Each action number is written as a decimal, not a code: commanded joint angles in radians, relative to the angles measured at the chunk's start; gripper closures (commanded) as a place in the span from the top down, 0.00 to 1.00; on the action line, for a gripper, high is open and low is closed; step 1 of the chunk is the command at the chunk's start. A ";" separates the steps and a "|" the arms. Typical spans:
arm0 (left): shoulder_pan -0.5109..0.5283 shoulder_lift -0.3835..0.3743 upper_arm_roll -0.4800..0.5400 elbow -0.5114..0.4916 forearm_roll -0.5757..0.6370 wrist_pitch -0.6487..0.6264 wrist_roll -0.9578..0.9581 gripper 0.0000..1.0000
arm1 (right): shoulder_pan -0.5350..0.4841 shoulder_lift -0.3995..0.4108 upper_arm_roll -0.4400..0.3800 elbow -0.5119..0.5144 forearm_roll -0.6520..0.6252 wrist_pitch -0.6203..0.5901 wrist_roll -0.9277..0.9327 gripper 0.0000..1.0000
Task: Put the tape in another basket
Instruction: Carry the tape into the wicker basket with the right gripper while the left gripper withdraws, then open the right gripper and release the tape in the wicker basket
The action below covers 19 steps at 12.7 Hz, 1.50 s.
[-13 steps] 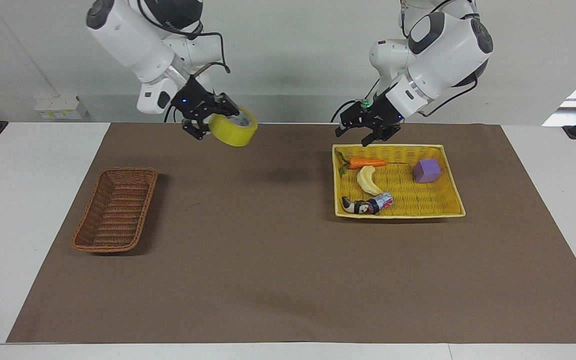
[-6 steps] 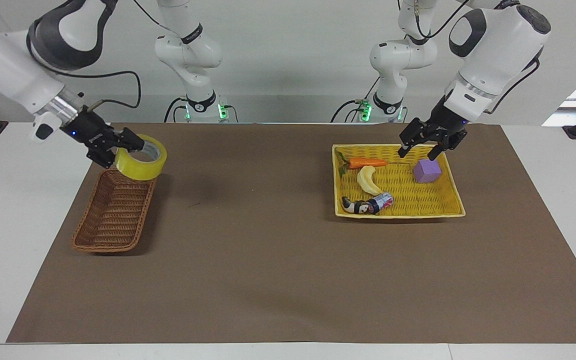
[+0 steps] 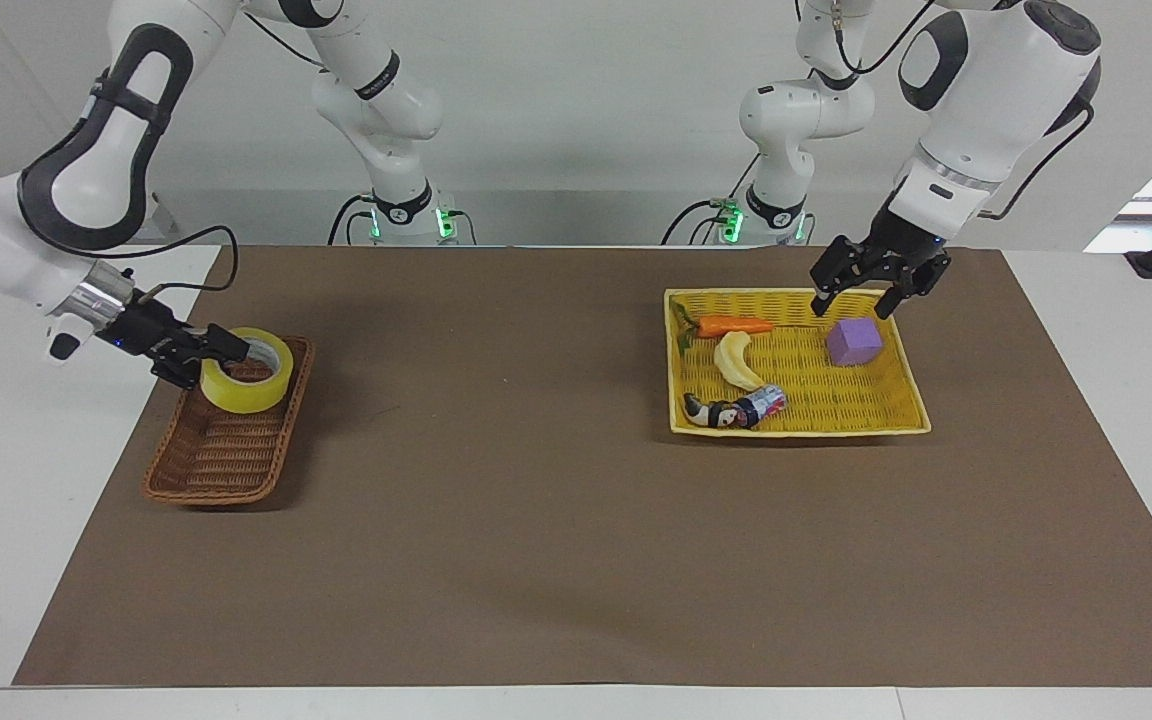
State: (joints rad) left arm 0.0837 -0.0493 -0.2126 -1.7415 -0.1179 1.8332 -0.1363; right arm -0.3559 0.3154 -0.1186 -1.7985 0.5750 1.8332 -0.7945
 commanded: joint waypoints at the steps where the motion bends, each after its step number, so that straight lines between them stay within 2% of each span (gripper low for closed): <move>1: 0.008 0.000 0.073 0.031 0.029 -0.037 0.108 1.00 | -0.023 0.033 0.011 0.025 0.029 0.012 -0.052 0.00; 3: -0.024 0.000 0.143 0.036 0.032 -0.080 0.113 1.00 | -0.026 0.051 0.011 0.025 0.028 0.023 -0.054 0.01; 5: -0.059 0.003 0.191 0.060 0.034 -0.179 0.109 1.00 | -0.026 0.068 0.011 0.025 0.037 0.029 -0.065 0.11; 7: -0.058 0.022 0.199 0.098 0.035 -0.227 0.112 1.00 | -0.026 0.068 0.011 0.024 0.036 0.031 -0.065 0.43; 9: -0.102 0.019 0.234 0.114 0.055 -0.226 0.116 1.00 | -0.025 0.068 0.011 0.019 0.034 0.035 -0.065 0.63; 10: -0.154 0.014 0.261 0.120 0.090 -0.223 0.121 1.00 | -0.025 0.068 0.011 0.018 0.032 0.038 -0.065 0.67; 12: -0.197 0.014 0.291 0.120 0.119 -0.203 0.207 1.00 | -0.026 0.068 0.011 0.018 0.034 0.037 -0.066 0.94; 13: -0.196 0.014 0.291 0.119 0.119 -0.207 0.208 1.00 | -0.026 0.068 0.011 0.019 0.037 0.034 -0.068 1.00; 16: -0.188 0.019 0.286 0.126 0.118 -0.256 0.210 1.00 | -0.044 0.068 0.011 0.044 0.092 0.021 -0.095 1.00; 19: -0.191 0.017 0.291 0.125 0.122 -0.276 0.207 1.00 | -0.020 0.060 0.011 0.105 0.057 0.061 -0.086 1.00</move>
State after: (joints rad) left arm -0.0900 -0.0428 0.0647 -1.6455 -0.0206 1.5921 0.0601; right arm -0.3815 0.3773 -0.1172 -1.7388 0.6312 1.8706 -0.8639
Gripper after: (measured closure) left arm 0.000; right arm 0.000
